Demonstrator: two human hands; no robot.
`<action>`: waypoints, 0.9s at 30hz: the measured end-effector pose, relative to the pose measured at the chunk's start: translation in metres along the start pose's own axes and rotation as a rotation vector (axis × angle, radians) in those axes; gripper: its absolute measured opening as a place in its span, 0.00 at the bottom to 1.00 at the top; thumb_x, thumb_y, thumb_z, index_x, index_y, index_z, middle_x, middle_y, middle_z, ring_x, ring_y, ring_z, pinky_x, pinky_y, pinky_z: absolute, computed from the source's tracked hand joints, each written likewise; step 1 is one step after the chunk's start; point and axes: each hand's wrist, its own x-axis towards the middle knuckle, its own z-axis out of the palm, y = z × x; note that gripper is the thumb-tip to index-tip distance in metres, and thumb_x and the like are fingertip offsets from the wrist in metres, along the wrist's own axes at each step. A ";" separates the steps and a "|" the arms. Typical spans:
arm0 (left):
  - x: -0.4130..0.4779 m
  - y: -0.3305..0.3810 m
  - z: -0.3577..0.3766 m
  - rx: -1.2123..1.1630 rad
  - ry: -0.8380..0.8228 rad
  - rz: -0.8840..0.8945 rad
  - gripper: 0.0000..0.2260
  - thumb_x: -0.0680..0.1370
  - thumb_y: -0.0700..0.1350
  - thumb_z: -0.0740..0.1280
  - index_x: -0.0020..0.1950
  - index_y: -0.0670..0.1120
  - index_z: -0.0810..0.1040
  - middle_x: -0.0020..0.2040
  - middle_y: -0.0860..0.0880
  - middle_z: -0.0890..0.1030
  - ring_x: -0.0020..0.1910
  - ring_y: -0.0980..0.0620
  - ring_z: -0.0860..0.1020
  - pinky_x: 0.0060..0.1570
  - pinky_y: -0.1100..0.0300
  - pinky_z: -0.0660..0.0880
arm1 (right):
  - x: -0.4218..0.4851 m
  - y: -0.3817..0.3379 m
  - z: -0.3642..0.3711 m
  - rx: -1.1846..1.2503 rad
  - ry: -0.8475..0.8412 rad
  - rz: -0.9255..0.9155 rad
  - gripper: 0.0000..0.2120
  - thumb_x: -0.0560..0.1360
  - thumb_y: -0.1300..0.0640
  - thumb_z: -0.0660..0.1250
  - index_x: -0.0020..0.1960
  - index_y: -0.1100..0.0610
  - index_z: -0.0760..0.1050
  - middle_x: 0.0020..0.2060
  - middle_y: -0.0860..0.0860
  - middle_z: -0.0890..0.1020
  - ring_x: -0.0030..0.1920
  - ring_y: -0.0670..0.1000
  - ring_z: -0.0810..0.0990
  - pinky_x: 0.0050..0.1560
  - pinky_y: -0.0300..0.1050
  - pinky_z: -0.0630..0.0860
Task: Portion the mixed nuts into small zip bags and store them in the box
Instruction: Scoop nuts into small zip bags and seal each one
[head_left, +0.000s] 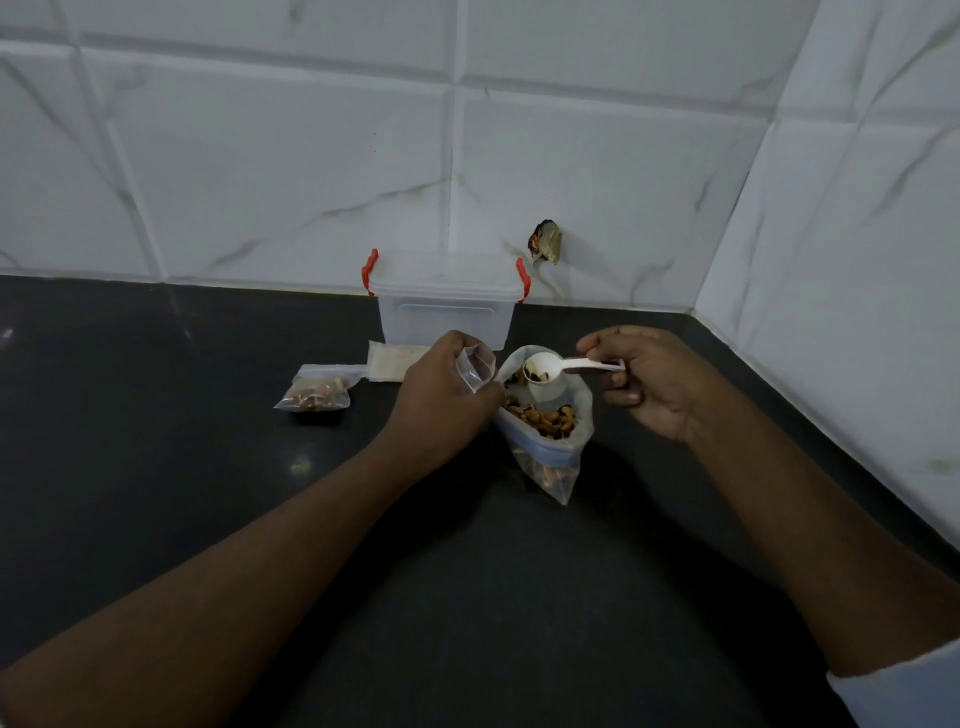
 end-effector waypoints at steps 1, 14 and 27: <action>0.000 0.000 0.000 -0.005 0.001 0.002 0.12 0.77 0.45 0.74 0.57 0.54 0.74 0.50 0.59 0.78 0.49 0.63 0.76 0.41 0.72 0.67 | -0.002 -0.002 0.001 0.045 -0.025 -0.011 0.08 0.78 0.71 0.62 0.49 0.65 0.79 0.35 0.54 0.77 0.26 0.44 0.67 0.22 0.35 0.59; -0.003 0.000 -0.002 -0.058 0.010 0.036 0.16 0.76 0.44 0.74 0.61 0.52 0.74 0.50 0.58 0.78 0.49 0.63 0.76 0.40 0.73 0.70 | -0.025 -0.002 0.031 -0.293 -0.306 -0.410 0.10 0.80 0.70 0.65 0.52 0.60 0.83 0.53 0.66 0.84 0.38 0.55 0.77 0.40 0.46 0.76; -0.002 0.001 -0.001 -0.080 0.009 -0.012 0.16 0.76 0.48 0.75 0.59 0.52 0.73 0.53 0.56 0.79 0.52 0.58 0.78 0.43 0.67 0.71 | -0.020 -0.012 0.009 -0.795 -0.072 -0.607 0.09 0.79 0.65 0.67 0.50 0.53 0.83 0.45 0.47 0.86 0.40 0.50 0.83 0.43 0.48 0.83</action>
